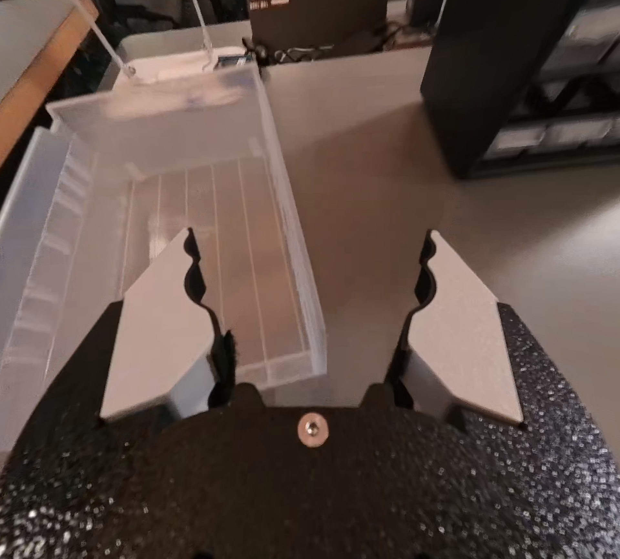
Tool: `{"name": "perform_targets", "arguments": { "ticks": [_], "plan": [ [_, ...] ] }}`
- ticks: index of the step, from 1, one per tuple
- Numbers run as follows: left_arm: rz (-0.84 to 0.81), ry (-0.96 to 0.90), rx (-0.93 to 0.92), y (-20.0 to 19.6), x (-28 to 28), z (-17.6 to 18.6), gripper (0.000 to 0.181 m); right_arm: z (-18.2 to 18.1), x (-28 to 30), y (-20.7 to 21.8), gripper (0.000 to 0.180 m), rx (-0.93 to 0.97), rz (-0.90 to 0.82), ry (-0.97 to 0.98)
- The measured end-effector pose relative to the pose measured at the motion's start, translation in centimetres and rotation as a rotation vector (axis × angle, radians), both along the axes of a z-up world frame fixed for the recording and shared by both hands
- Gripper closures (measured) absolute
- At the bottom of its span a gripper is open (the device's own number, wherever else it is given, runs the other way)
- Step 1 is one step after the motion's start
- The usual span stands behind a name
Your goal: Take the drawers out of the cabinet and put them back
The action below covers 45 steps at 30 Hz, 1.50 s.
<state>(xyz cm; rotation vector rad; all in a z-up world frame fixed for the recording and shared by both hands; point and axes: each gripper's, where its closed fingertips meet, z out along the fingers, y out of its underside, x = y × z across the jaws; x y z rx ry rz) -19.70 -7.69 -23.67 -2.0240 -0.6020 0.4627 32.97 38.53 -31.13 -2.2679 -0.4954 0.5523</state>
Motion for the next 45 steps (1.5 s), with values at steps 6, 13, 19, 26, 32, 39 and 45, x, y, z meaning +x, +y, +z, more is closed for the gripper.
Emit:
{"name": "perform_targets", "arguments": {
  "ticks": [6, 13, 19, 26, 32, 39, 45],
  "plan": [
    [0.019, -0.031, -0.075, -3.0, 1.1, -4.7, 0.068, -0.3, 1.9, -1.2, 0.175, 0.007, 0.084, -0.116],
    [0.040, -0.023, -0.137, -3.9, 0.2, -6.2, 0.077, -0.3, 3.5, -2.2, 0.176, 0.012, 0.402, -0.162],
    [0.055, -0.015, -0.172, -3.6, -0.1, -7.3, 0.099, -0.3, 4.1, -0.1, 0.176, 0.051, 0.718, -0.172],
    [0.113, 0.085, -0.148, -3.0, -1.0, -6.2, 0.129, -0.2, 1.0, 0.1, 0.176, -0.002, 1.009, -0.127],
    [0.132, 0.110, -0.151, -2.6, -1.3, -6.0, 0.145, -0.1, -2.5, -1.1, 0.177, -0.007, 1.159, -0.118],
    [0.123, 0.172, -0.158, -2.4, -1.7, -5.5, 0.176, 0.0, -7.6, -5.0, 0.176, 0.014, 1.287, -0.140],
    [0.093, 0.217, -0.131, -3.5, -1.7, -4.3, 0.175, -0.1, -8.6, -6.8, 0.177, -0.023, 1.258, -0.136]
  ]
}}
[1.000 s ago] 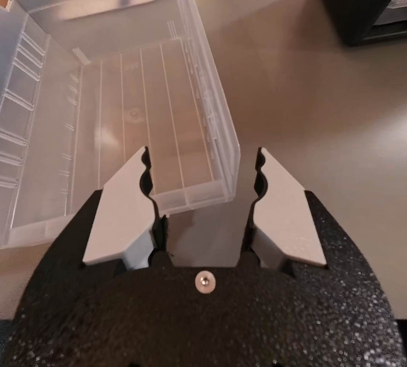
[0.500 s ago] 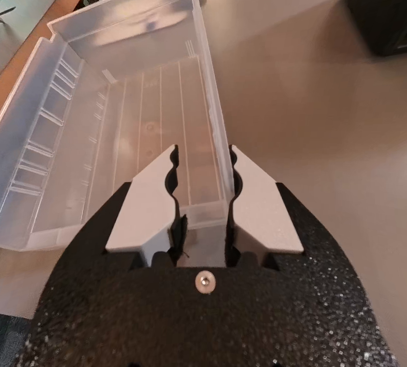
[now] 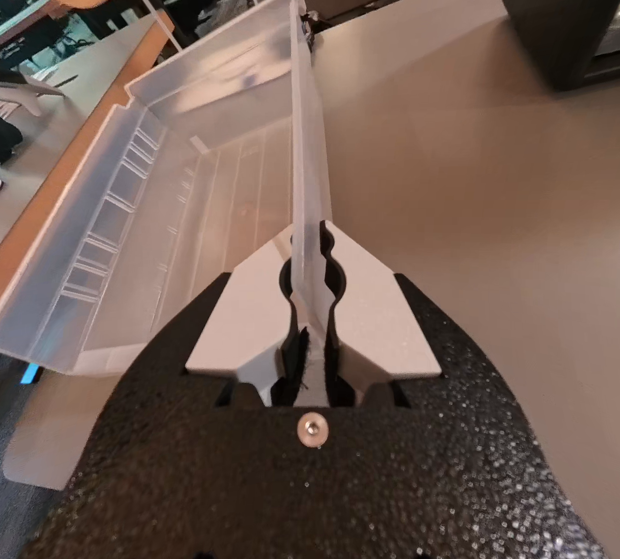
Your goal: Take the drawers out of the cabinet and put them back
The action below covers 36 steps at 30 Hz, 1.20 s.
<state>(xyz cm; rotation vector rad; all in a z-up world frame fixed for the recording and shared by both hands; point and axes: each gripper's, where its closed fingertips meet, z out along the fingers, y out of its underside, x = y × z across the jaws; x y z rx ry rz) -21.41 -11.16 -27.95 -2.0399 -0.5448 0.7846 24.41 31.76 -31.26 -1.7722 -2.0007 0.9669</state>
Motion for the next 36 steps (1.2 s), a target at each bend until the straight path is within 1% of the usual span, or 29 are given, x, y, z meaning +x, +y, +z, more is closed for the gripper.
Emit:
{"name": "perform_targets", "arguments": {
  "ticks": [5, 8, 12, 16, 21, 25, 29, 34, 36],
  "plan": [
    [-0.061, -0.020, 0.060, -0.9, 0.5, 1.3, 0.175, 0.0, 0.3, -2.4, 0.176, -0.041, 0.026, -0.008],
    [-0.094, -0.021, 0.081, -1.6, 0.9, 1.9, 0.175, 0.2, -0.9, -4.1, 0.175, -0.075, 0.054, -0.018],
    [-0.116, 0.009, 0.108, -2.8, 1.0, 3.2, 0.175, 0.7, -4.3, -6.6, 0.175, -0.052, 0.085, 0.008],
    [-0.138, 0.060, 0.143, -4.2, 0.8, 5.3, 0.175, 1.6, -8.4, -9.4, 0.175, -0.044, 0.107, 0.026],
    [-0.164, 0.112, 0.197, -6.2, 0.4, 7.8, 0.175, 1.1, -14.8, -13.7, 0.177, -0.029, 0.114, 0.028],
    [-0.172, 0.138, 0.228, -7.9, -0.1, 9.1, 0.175, 0.6, -20.3, -17.7, 0.176, -0.039, 0.089, 0.039],
    [-0.169, 0.150, 0.243, -9.6, -0.5, 9.7, 0.175, 0.3, -25.1, -22.2, 0.176, -0.050, 0.063, 0.041],
    [-0.163, 0.166, 0.253, -11.2, -0.6, 9.8, 0.175, 0.3, -31.5, -26.0, 0.175, -0.092, -0.123, 0.066],
    [-0.156, 0.175, 0.267, -11.7, -0.5, 10.0, 0.175, 0.3, -33.9, -27.1, 0.176, -0.066, -0.173, 0.092]
  ]
}}
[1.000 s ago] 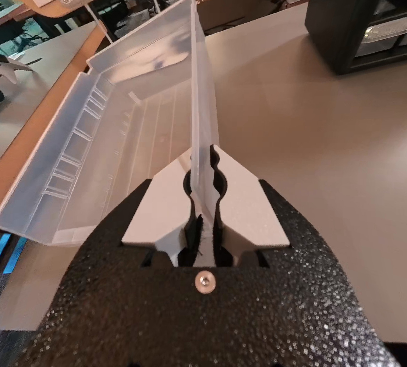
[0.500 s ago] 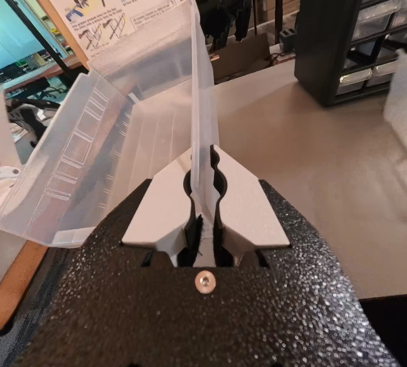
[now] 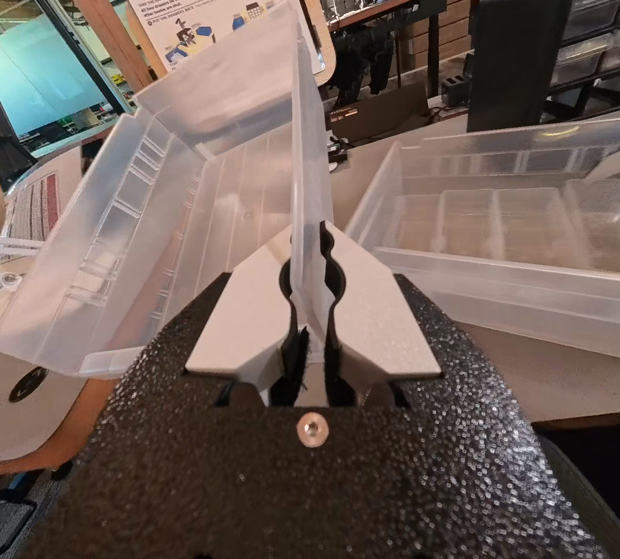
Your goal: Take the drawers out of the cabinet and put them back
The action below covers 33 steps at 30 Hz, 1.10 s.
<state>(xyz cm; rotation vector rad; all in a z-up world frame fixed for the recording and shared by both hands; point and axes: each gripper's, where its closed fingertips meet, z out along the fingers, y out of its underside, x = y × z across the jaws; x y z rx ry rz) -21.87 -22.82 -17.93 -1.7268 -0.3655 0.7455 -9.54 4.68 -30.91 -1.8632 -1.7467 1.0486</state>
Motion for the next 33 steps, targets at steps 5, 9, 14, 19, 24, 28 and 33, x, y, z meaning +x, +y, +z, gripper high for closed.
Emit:
{"name": "perform_targets", "arguments": {
  "ticks": [5, 9, 14, 19, 24, 28, 33],
  "plan": [
    [0.018, 0.019, 0.011, -0.4, 0.2, 0.6, 0.175, 0.5, -5.8, -0.8, 0.174, -0.033, -0.170, 0.133],
    [0.016, 0.038, 0.024, -0.2, 0.8, 1.4, 0.175, 1.4, -7.5, -4.4, 0.133, -0.223, -0.208, 0.277],
    [0.005, 0.082, 0.045, 0.9, 2.0, 2.9, 0.175, 2.3, -7.5, -9.7, 0.104, -0.192, 0.008, 0.381],
    [-0.068, 0.121, 0.100, 3.1, 5.1, 5.1, 0.175, 7.6, -2.1, -7.8, 0.107, -0.111, 0.078, 0.675],
    [-0.238, 0.179, 0.176, 7.9, 10.9, 8.1, 0.175, 16.2, 8.6, 0.0, 0.108, 0.292, -0.102, 0.956],
    [-0.472, 0.198, 0.236, 14.1, 17.2, 10.5, 0.175, 21.7, 21.7, 10.3, 0.108, 0.797, -0.495, 1.014],
    [-0.729, 0.211, 0.203, 22.6, 25.4, 11.1, 0.175, 20.9, 41.8, 21.0, 0.108, 0.961, -1.072, 0.933]
  ]
}}
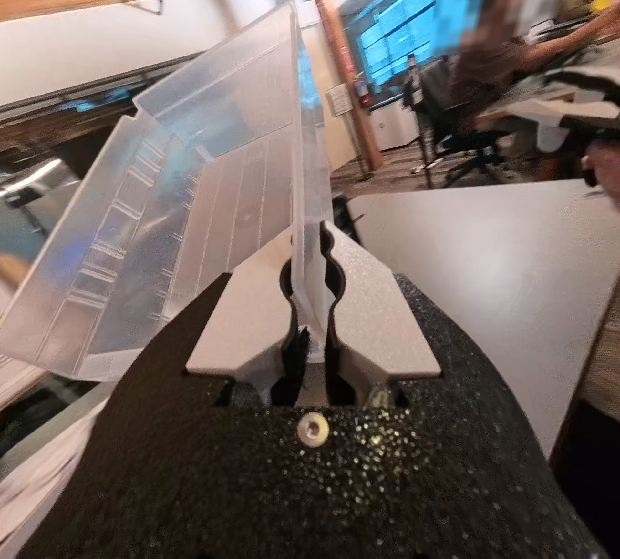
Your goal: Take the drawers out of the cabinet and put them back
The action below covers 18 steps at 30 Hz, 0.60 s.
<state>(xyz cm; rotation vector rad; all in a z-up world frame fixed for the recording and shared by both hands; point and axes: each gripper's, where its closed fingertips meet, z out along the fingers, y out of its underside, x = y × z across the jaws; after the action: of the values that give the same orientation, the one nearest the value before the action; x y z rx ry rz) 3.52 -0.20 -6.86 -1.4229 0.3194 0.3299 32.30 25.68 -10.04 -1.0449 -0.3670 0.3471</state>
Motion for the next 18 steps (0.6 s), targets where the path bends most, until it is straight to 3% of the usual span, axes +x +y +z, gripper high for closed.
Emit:
{"name": "perform_targets", "arguments": {
  "ticks": [4, 10, 15, 18],
  "plan": [
    [-0.224, 0.018, -0.033, 6.3, 7.5, 0.1, 0.175, -3.8, 7.8, 3.1, 0.105, -0.095, -0.148, 0.125],
    [-0.524, 0.074, -0.155, 14.7, 19.2, -2.6, 0.175, -6.1, 11.1, 6.0, 0.105, -0.184, -0.158, 0.189],
    [-0.567, 0.098, -0.303, 21.2, 24.4, -8.4, 0.174, -6.5, 14.6, 6.6, 0.106, -0.198, -0.218, 0.245],
    [-0.515, 0.097, -0.365, 24.5, 24.9, -12.2, 0.173, -8.2, 14.1, 8.0, 0.113, -0.319, -0.172, 0.218]
  ]
}}
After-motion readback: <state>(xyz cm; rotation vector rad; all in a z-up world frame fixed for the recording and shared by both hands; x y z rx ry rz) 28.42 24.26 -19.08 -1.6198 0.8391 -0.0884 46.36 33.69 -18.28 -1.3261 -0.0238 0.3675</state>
